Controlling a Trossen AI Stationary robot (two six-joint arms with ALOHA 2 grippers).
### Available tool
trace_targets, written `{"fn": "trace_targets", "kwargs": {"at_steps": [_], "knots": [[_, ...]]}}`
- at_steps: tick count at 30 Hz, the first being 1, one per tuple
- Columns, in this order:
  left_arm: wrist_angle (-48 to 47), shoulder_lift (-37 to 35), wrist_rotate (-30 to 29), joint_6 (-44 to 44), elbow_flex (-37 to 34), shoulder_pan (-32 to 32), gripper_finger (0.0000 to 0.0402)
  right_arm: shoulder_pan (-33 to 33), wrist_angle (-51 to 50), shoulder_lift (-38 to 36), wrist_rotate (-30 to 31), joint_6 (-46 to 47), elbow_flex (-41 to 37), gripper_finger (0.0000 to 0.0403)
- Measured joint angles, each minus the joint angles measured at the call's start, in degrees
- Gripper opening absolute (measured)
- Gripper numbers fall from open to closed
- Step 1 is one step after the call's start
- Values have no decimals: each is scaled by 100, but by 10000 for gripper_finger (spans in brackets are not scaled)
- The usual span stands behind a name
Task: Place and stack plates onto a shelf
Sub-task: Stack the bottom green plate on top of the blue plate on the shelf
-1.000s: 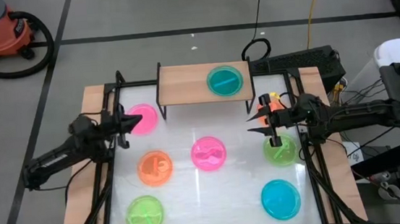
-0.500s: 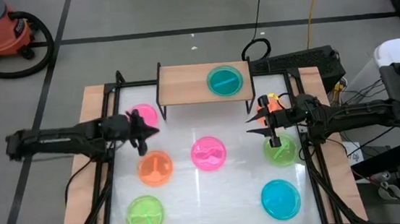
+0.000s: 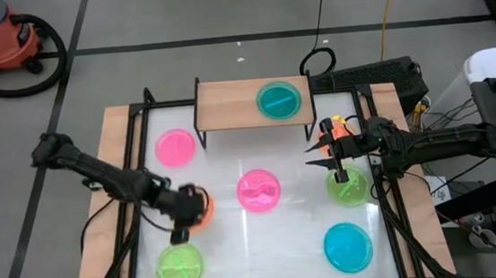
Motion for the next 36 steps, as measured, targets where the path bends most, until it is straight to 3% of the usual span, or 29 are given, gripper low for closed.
{"fn": "trace_targets", "kwargs": {"at_steps": [8, 17, 25, 36], "knots": [[601, 839, 419, -779, 4, -521, 59, 0, -45, -1, -2, 42, 1, 128], [-78, 1221, 443, -1411, -48, -999, 133, 183, -173, -1, 0, 44, 4, 128], [145, 408, -546, -2771, -800, -1753, 136, 480, -173, 0, 98, 43, 4, 128], [2212, -1028, -945, -4784, -2661, -2697, 136, 872, -182, 2, 647, 0, 4, 128]]}}
